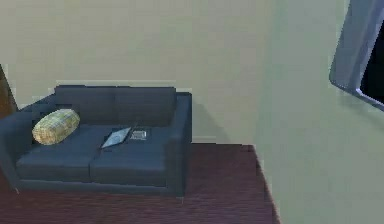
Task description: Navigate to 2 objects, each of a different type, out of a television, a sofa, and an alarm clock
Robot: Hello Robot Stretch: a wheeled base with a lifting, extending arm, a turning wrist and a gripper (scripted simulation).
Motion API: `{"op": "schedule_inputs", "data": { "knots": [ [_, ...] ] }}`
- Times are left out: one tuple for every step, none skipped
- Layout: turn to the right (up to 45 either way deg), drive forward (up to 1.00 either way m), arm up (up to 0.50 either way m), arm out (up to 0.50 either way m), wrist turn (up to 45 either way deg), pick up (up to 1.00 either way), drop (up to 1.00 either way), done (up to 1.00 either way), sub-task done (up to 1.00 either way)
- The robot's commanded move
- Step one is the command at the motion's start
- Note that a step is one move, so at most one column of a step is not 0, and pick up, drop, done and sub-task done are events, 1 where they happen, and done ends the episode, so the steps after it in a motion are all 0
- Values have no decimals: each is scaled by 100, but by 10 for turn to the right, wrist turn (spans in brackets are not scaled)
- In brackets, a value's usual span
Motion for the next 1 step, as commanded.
{"op": "schedule_inputs", "data": {
  "knots": [
    [0, 65, 0, 0, 0, 0, 0, 0, 0]
  ]
}}
